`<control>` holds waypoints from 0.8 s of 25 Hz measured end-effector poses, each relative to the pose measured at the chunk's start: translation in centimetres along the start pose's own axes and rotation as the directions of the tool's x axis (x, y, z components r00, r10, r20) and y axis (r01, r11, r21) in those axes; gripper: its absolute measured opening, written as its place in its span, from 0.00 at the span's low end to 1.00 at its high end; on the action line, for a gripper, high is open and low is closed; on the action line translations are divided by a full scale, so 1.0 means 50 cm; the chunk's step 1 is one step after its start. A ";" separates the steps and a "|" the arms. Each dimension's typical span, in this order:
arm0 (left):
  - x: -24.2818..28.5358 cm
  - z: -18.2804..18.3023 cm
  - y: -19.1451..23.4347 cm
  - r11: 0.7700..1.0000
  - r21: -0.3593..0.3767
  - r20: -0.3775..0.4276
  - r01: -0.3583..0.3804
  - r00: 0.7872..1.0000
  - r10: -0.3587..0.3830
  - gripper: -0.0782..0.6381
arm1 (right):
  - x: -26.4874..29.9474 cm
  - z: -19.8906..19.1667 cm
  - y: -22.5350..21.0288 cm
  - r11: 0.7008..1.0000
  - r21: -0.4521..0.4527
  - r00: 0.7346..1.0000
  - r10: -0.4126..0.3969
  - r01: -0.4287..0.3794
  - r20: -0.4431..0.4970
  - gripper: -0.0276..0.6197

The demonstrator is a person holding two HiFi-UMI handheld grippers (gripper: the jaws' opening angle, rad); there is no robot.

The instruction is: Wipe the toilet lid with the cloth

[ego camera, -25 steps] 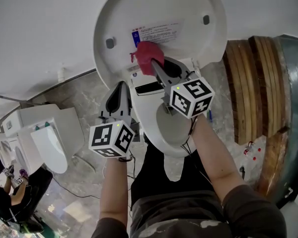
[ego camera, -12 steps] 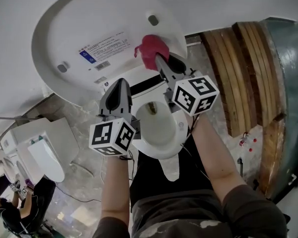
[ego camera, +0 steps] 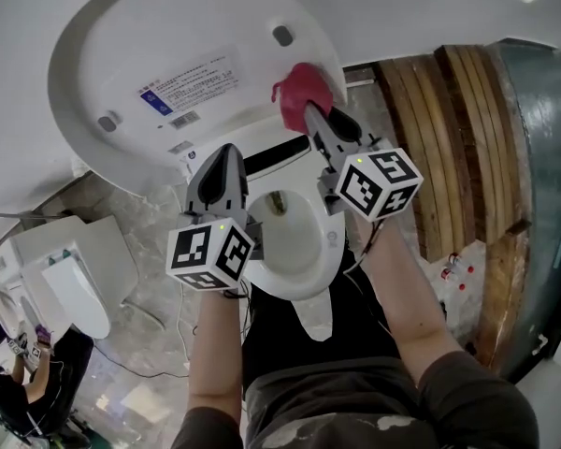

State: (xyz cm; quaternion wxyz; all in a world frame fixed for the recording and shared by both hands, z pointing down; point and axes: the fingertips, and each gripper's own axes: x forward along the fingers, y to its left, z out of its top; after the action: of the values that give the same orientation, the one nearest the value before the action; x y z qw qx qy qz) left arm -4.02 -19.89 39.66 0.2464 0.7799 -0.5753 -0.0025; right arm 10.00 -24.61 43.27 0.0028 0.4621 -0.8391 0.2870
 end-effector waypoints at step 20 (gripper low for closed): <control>-0.213 -0.008 0.313 0.982 -0.074 0.004 -0.174 0.985 0.175 0.12 | 0.230 -0.280 0.430 0.940 -0.088 0.919 0.298 -0.329 -0.257 0.12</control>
State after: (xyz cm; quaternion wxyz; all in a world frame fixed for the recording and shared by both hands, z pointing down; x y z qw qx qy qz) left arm -21.51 -13.54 43.11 0.2714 0.7167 -0.6424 -0.0061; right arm -16.95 -17.93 47.77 0.0880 0.2823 -0.9125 0.2827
